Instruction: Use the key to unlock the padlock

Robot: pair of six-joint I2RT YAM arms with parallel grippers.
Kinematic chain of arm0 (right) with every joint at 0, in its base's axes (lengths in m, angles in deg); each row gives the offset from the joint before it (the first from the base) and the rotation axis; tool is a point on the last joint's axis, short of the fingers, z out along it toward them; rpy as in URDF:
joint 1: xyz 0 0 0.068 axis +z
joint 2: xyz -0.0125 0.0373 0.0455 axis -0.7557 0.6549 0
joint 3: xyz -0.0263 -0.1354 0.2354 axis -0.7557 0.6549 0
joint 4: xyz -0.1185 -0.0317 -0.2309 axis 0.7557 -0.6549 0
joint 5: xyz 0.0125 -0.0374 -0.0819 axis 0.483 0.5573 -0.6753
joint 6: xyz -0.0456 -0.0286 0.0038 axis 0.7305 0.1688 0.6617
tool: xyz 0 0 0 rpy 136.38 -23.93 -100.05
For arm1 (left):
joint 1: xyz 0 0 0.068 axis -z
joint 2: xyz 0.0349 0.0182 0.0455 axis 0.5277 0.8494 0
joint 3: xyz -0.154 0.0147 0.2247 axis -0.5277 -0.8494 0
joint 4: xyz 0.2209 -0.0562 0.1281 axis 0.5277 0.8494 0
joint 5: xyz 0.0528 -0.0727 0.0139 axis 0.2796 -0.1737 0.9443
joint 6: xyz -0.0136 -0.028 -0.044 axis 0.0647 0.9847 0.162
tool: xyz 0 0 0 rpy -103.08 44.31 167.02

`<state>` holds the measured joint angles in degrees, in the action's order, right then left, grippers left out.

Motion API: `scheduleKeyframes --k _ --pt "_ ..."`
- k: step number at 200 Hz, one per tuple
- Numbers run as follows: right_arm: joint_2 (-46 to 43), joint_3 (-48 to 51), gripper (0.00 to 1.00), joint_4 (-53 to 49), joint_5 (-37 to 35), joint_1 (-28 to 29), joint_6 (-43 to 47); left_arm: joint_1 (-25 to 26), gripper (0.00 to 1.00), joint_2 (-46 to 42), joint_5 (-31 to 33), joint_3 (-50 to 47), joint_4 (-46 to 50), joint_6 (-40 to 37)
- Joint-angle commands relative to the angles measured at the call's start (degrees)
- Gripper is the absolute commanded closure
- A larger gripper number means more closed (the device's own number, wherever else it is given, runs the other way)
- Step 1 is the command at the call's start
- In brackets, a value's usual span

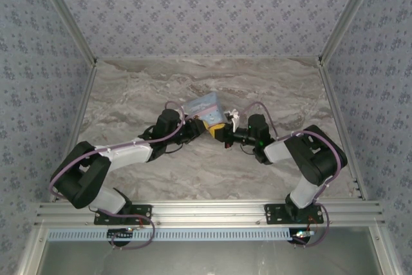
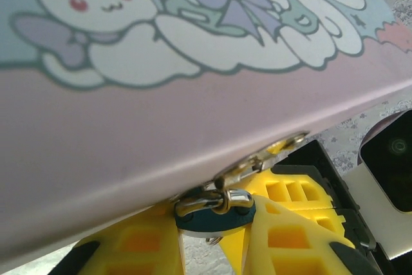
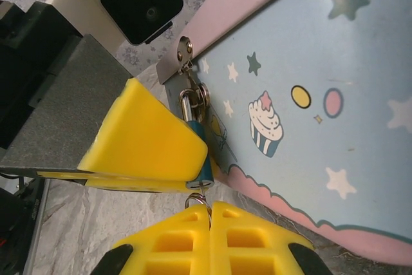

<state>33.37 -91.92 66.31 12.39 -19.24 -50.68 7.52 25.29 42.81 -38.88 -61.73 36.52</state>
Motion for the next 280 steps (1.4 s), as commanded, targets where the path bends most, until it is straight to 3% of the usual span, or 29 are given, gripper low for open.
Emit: scheduleKeyframes --k 1,280 --pt "0.1 -2.9 1.00 1.0 -0.6 -0.8 -0.8 0.5 0.80 -2.0 -4.4 0.3 -2.4 -1.6" --pt "2.1 -9.7 1.00 3.0 -1.6 1.9 -0.5 0.6 0.80 1.0 -5.4 0.1 -2.4 -0.3"
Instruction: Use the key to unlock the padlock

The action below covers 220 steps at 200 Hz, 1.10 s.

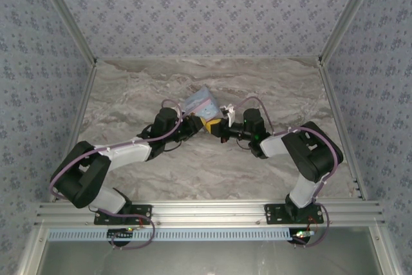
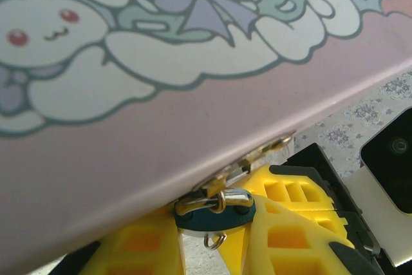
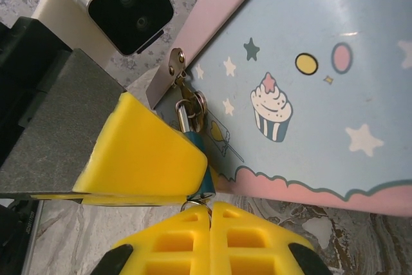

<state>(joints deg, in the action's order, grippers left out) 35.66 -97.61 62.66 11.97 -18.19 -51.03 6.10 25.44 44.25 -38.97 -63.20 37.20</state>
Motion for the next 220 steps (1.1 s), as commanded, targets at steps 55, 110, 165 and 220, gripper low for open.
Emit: scheduleKeyframes --k 55,110,165,220 --pt "-1.3 1.0 1.00 3.9 -1.2 -0.2 1.9 1.3 0.80 -0.7 -4.9 -0.3 1.3 -1.8" --pt "-1.8 4.4 0.98 2.0 -1.3 -0.4 3.4 0.8 0.80 -1.4 -3.2 -1.0 2.7 -1.3" --pt "-3.5 6.2 0.94 -1.4 -1.2 -0.5 5.1 0.6 0.80 -0.8 -2.4 -1.2 2.8 -1.2" --pt "-7.0 9.6 0.70 -2.5 -1.8 -1.5 6.1 0.4 0.80 -0.5 -2.3 -1.3 3.0 -1.5"
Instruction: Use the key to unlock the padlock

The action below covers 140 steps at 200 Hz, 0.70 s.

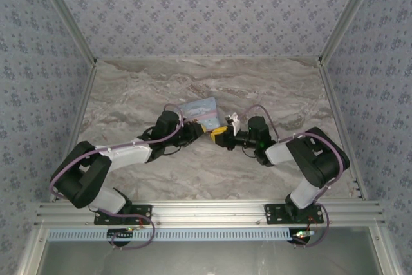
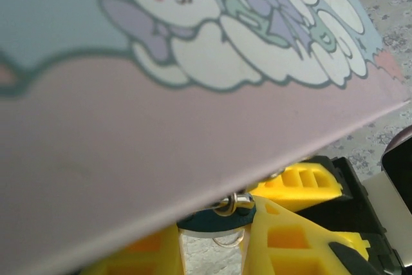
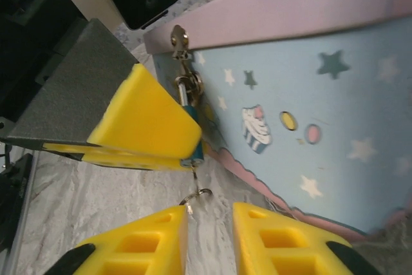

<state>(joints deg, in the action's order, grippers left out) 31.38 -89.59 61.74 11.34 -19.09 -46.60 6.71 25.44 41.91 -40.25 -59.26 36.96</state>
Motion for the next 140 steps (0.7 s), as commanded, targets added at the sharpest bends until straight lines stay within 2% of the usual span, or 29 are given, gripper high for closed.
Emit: scheduleKeyframes --k 1,48,61,113,140 --pt "-2.9 1.6 0.70 -1.7 -1.2 -0.6 1.7 -0.3 0.80 -0.5 0.0 -0.1 -1.0 -1.2" --pt "-8.9 3.8 0.59 -8.1 -4.8 0.3 6.2 -0.4 0.80 -0.8 -0.4 0.1 -0.9 -0.8" --pt "-11.5 4.2 0.56 -11.5 -9.0 2.1 9.3 -0.4 0.80 -1.2 -0.7 0.3 -0.3 -0.7" --pt "-23.6 5.7 0.50 -23.3 -33.8 13.2 23.0 -1.6 0.80 -4.3 -1.7 0.3 3.4 -0.5" --pt "-26.9 5.2 0.47 -28.1 -43.2 18.2 28.8 -2.3 0.80 -5.1 -2.3 0.6 4.8 -0.5"
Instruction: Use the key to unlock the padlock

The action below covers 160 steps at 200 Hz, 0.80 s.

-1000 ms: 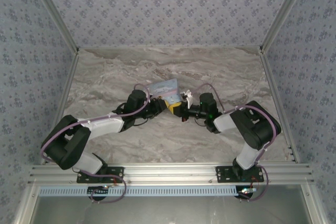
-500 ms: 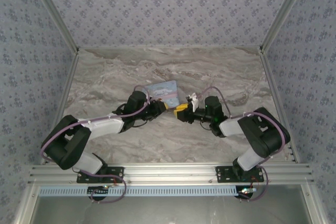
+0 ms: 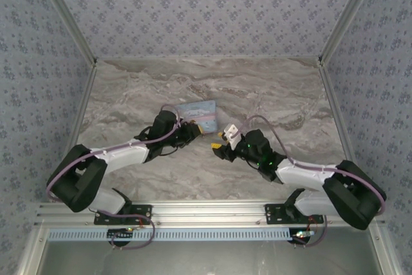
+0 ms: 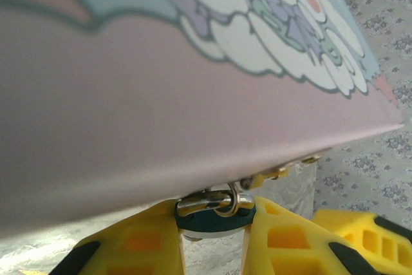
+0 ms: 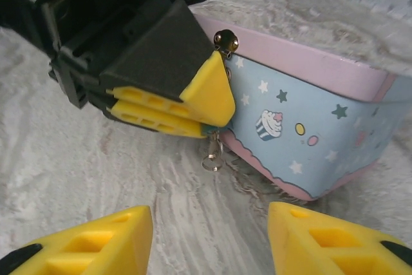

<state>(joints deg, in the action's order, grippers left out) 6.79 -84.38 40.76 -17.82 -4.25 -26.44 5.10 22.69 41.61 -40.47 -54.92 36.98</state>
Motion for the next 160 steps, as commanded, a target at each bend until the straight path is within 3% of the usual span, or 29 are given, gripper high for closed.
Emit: scheduleKeyframes --k 1,29,100,160 --pt "-2.3 0.0 0.47 -7.1 -14.3 3.6 8.7 -0.7 0.80 -2.4 -2.0 0.8 0.4 -0.5" --pt "-3.1 0.3 0.44 -6.6 -20.1 6.6 11.2 -1.2 0.80 -3.0 -2.4 0.9 0.9 -0.5" --pt "1.9 0.3 0.40 -1.5 -12.8 5.6 6.1 -1.3 0.80 -3.5 -3.1 0.8 0.7 -0.8" --pt "7.4 -0.4 0.43 7.3 5.9 -2.0 -5.8 -1.3 0.80 -4.1 -3.8 0.9 0.6 -1.4"
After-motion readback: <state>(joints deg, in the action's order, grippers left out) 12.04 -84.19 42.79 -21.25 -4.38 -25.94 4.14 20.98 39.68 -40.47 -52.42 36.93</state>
